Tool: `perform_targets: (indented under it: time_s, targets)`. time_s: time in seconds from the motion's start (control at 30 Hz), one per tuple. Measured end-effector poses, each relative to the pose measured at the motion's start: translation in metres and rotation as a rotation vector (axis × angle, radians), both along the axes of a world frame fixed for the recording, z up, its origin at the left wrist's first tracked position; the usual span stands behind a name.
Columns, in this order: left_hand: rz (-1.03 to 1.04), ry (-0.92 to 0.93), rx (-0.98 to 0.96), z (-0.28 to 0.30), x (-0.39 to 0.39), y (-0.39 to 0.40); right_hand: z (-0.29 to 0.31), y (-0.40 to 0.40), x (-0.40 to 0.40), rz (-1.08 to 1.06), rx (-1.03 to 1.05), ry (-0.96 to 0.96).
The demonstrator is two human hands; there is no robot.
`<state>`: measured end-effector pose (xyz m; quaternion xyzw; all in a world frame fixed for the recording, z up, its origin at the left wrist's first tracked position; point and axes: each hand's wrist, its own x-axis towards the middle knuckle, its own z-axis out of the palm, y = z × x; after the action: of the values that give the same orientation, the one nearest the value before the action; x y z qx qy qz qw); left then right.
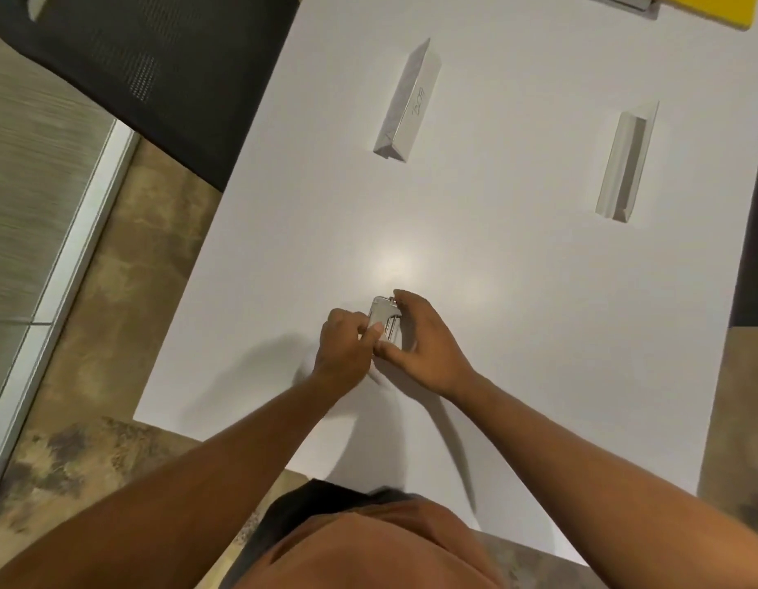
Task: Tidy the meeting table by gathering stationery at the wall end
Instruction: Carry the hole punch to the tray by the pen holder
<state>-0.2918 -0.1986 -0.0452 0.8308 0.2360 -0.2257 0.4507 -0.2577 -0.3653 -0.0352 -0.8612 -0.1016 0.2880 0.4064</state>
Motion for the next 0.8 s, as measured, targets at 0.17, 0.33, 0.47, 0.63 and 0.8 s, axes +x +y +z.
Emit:
perform_targets:
  time_s: [0.17, 0.33, 0.47, 0.63, 0.8]
  targets:
    - [0.01, 0.074, -0.317, 0.047, -0.001, 0.013, 0.021, 0.011, 0.014, -0.331, 0.261, 0.354]
    - [0.086, 0.056, -0.406, 0.071, -0.016, 0.042, 0.039, 0.033, 0.022, -0.298, 0.338, 0.487]
    - [0.453, 0.02, -0.526, 0.091, -0.035, 0.06, 0.054, 0.064, 0.01, -0.344, 0.431, 0.537]
    - [0.697, 0.119, -0.77, 0.101, -0.084, 0.093, 0.074, 0.125, -0.026, -0.374, 0.469, 0.475]
    - [0.94, -0.04, -0.902, 0.12, -0.146, 0.144, 0.096, 0.198, -0.076, -0.267, 0.448, 0.355]
